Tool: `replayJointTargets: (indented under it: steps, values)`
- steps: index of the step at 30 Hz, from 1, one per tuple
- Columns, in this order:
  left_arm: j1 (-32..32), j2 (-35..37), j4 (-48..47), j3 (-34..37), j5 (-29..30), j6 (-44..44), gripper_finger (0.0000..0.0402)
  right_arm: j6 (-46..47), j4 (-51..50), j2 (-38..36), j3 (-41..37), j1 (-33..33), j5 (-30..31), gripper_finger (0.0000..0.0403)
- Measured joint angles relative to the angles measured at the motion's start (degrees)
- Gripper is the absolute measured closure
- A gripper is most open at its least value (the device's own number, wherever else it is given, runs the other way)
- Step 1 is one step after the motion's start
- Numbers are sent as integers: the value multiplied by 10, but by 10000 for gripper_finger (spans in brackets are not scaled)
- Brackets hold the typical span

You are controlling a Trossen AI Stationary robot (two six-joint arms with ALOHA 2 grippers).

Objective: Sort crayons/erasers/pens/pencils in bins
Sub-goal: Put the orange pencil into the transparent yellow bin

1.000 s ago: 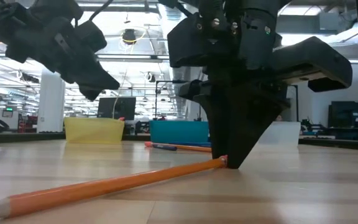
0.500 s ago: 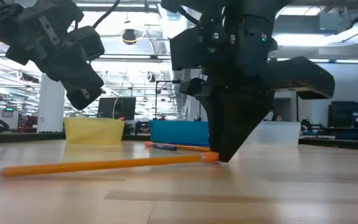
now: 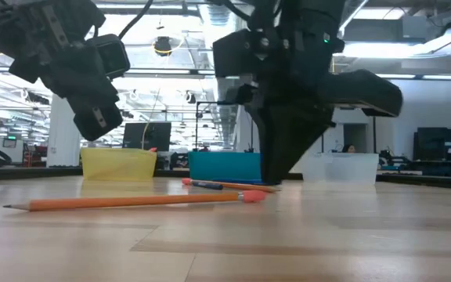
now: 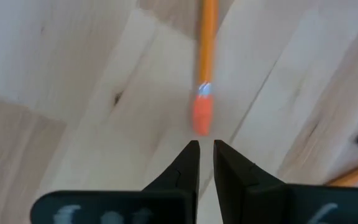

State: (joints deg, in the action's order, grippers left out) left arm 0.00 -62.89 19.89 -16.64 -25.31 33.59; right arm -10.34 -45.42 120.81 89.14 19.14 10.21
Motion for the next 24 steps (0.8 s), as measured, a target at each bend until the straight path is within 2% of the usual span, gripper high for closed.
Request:
replayJointTargets:
  steps: [4, 9, 14, 17, 20, 24]
  values:
    - [-7, 0, 1, 0, 14, -8, 322, 22, 25, 0, 2, 3, 0, 341]
    - [-16, 0, 2, 0, 47, -37, 279, 70, 35, 0, 2, 2, -21, 295]
    - [-16, 0, 2, 0, 51, -42, 270, 109, 44, 0, 2, -8, -28, 231]
    - [-16, 0, 2, 0, 51, -42, 269, 123, 53, 0, 2, -17, -28, 206]
    - [-17, 0, 2, 0, 52, -42, 269, 121, 68, 8, 2, -21, -50, 200]
    - [-17, 0, 1, 0, 52, -39, 269, 110, 74, 26, 2, -15, -58, 213]
